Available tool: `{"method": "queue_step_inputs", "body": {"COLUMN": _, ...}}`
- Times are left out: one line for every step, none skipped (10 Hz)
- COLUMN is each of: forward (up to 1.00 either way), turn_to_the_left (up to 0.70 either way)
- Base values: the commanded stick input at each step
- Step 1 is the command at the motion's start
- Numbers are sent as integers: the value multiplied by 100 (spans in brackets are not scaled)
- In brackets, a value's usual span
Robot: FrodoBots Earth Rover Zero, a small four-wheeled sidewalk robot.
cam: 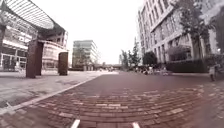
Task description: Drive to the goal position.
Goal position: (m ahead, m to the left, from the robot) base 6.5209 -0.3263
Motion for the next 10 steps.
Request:
{"method": "queue_step_inputs", "body": {"forward": 70, "turn_to_the_left": -14}}
{"method": "queue_step_inputs", "body": {"forward": 70, "turn_to_the_left": -14}}
{"method": "queue_step_inputs", "body": {"forward": 70, "turn_to_the_left": -14}}
{"method": "queue_step_inputs", "body": {"forward": 70, "turn_to_the_left": -9}}
{"method": "queue_step_inputs", "body": {"forward": 70, "turn_to_the_left": 0}}
{"method": "queue_step_inputs", "body": {"forward": 70, "turn_to_the_left": 0}}
{"method": "queue_step_inputs", "body": {"forward": 70, "turn_to_the_left": 0}}
{"method": "queue_step_inputs", "body": {"forward": 70, "turn_to_the_left": 0}}
{"method": "queue_step_inputs", "body": {"forward": 70, "turn_to_the_left": 0}}
{"method": "queue_step_inputs", "body": {"forward": 70, "turn_to_the_left": 0}}
